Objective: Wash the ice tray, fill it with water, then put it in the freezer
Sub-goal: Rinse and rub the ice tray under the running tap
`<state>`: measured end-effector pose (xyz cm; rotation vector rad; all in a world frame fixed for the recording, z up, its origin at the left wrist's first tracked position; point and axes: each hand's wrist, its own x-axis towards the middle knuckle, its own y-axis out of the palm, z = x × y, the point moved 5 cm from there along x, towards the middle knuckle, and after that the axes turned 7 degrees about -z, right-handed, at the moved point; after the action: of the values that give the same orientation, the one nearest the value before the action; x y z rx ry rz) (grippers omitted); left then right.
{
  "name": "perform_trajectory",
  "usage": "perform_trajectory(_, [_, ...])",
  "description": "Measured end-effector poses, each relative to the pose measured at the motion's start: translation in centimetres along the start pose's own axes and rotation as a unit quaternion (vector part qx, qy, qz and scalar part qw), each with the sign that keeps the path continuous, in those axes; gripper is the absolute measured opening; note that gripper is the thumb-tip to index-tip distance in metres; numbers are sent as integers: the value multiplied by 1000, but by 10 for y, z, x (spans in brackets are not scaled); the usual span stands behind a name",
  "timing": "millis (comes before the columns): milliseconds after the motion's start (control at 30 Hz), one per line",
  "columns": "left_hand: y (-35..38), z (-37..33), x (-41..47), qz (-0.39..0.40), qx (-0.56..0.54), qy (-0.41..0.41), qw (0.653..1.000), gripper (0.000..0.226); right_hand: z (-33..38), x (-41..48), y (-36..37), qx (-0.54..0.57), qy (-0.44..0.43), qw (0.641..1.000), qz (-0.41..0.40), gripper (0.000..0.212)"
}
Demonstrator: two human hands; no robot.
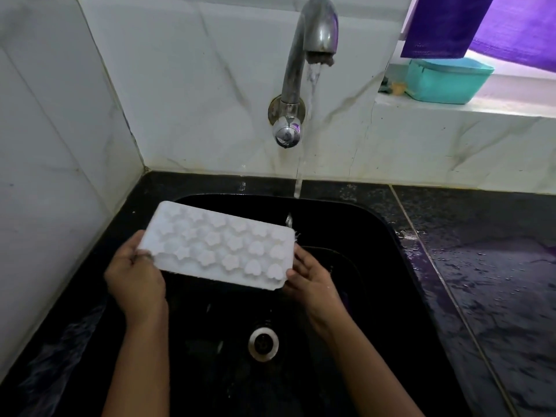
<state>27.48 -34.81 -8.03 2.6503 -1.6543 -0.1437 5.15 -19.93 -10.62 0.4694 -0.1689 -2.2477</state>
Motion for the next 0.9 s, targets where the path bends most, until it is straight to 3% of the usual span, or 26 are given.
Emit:
perform_trajectory(133, [24,21,-22,125,108,-50,985,38,29,9,-37,-44,-118,986,-111,45])
perform_trajectory(200, [36,30,-43,199,82,-181,960,24,45,9,-57,-36,-175,970,-162,41])
perform_trajectory(300, [49,42,-75,300,10,-375,877,49,66,5,-79,12,-225,960,-169,48])
perform_trajectory(367, [56,46,-87,327,-34,-412,850,69,74,0,-89,43,-247,957,-145,40])
perform_trajectory(400, [59,47,-92,334,-49,-410,847,69,77,-2,-93,49,-250,957,-137,29])
perform_trajectory(467, [66,45,-105,343,-85,-393,849,45,85,-8,-99,68,-235,960,-138,3])
perform_trajectory(500, [70,44,-113,350,-97,-387,848,34,88,-9,-104,94,-213,962,-141,7])
perform_trajectory(633, [81,49,-139,369,-126,-395,831,36,97,-13,-114,221,-132,959,-115,15])
perform_trajectory(733, [81,50,-144,357,-151,-385,837,38,96,-15,-115,204,-132,956,-163,21])
perform_trajectory(900, [75,31,-107,322,-171,-299,882,39,83,-10,-92,137,-133,966,-175,41])
